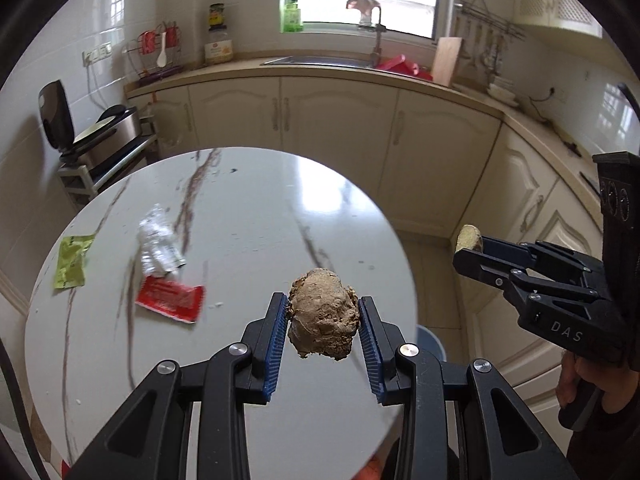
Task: Collect trash
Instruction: 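Carry both bread rolls from the table over the blue bin, then open both tools to drop the bread rolls into the bin, then move both tools back over the red packet and plastic film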
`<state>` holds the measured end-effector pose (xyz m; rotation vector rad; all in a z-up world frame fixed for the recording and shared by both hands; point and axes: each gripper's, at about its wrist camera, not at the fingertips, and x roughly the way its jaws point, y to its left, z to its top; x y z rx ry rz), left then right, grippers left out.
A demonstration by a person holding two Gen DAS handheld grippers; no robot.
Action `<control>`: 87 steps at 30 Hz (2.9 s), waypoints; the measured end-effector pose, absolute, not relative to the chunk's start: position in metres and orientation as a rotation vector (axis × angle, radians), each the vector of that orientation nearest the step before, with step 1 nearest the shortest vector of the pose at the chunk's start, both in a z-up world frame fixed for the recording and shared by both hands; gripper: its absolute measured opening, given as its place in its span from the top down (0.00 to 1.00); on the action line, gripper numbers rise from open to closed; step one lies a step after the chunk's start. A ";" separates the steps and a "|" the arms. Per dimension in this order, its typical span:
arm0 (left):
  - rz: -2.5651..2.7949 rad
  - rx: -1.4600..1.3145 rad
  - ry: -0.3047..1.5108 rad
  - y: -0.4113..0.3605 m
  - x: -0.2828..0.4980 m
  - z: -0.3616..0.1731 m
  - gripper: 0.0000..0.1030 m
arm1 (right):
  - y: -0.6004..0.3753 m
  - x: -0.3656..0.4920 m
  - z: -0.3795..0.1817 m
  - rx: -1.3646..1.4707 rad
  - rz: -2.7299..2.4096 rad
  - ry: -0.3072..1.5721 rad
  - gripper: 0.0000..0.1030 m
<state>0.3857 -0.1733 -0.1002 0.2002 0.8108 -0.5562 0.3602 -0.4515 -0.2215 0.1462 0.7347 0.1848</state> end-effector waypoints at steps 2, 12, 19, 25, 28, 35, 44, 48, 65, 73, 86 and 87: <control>-0.601 0.225 0.812 -0.204 0.375 -0.102 0.69 | -0.480 0.345 -0.224 0.176 0.131 0.725 0.69; -0.796 0.336 0.930 -0.341 0.365 -0.157 0.69 | -0.587 0.304 -0.283 0.364 -0.041 0.757 0.69; -0.814 0.397 1.020 -0.403 0.390 -0.205 0.68 | -0.626 0.309 -0.330 0.455 -0.084 0.807 0.69; -0.794 0.412 1.000 -0.422 0.423 -0.223 0.40 | -0.642 0.316 -0.357 0.488 -0.097 0.855 0.69; -0.788 0.387 0.987 -0.421 0.426 -0.219 0.28 | -0.642 0.323 -0.364 0.498 -0.093 0.862 0.69; -0.732 0.368 0.892 -0.385 0.404 -0.190 0.26 | -0.634 0.321 -0.365 0.516 -0.114 0.853 0.46; -0.639 0.291 0.752 -0.303 0.347 -0.137 0.12 | -0.593 0.298 -0.297 0.457 -0.081 0.738 0.27; -0.608 0.238 0.697 -0.254 0.316 -0.116 0.06 | -0.555 0.293 -0.260 0.398 -0.030 0.694 0.22; -0.329 0.038 0.706 -0.097 0.298 -0.126 0.01 | -0.394 0.346 -0.213 0.174 0.173 0.692 0.13; -0.216 -0.040 0.839 -0.094 0.361 -0.157 0.01 | -0.363 0.392 -0.239 0.141 0.255 0.755 0.13; -0.116 -0.004 0.951 -0.104 0.450 -0.183 0.02 | -0.355 0.447 -0.257 0.057 0.263 0.796 0.13; -0.123 -0.001 0.959 -0.103 0.452 -0.185 0.03 | -0.353 0.451 -0.258 0.052 0.258 0.803 0.13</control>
